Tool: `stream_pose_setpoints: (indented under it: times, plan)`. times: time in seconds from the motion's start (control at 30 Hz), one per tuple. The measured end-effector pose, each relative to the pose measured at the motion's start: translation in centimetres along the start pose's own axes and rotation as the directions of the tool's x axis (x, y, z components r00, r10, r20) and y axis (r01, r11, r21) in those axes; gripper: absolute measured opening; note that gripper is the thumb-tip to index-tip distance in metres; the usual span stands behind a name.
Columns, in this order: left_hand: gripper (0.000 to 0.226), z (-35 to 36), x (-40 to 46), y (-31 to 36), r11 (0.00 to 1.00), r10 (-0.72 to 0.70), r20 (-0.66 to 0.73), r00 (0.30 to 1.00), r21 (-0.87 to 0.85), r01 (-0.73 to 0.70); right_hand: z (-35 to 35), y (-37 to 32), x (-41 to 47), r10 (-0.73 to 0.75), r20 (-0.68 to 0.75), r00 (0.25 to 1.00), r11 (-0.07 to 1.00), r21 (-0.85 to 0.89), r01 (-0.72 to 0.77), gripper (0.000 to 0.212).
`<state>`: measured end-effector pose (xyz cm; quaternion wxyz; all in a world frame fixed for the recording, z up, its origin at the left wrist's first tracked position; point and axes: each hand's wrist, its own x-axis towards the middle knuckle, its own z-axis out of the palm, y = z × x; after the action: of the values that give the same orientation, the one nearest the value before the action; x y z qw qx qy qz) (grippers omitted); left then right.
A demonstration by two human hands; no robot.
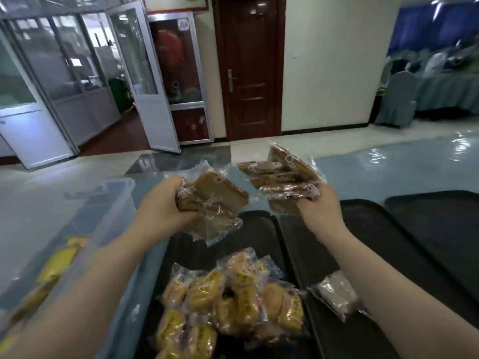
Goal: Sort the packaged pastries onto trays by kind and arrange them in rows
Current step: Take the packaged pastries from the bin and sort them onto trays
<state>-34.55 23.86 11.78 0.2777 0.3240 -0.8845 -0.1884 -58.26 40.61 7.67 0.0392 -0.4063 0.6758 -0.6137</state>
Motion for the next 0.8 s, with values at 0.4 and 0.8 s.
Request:
stream_pose_setpoints:
  times: [0.4,0.8]
  plan:
    - [0.043,22.5,3.2,9.5,0.997,-0.005,0.279,0.96,-0.077,0.028,-16.1,14.4,-1.2,0.14,-0.09,0.986,0.961,-0.227,-0.157,0.035]
    - [0.046,35.2,6.4,10.3,0.978,-0.15,0.371,0.916,-0.079,0.193,-16.9,25.3,2.9,0.3,-0.223,0.928,0.804,-0.464,-0.372,0.029]
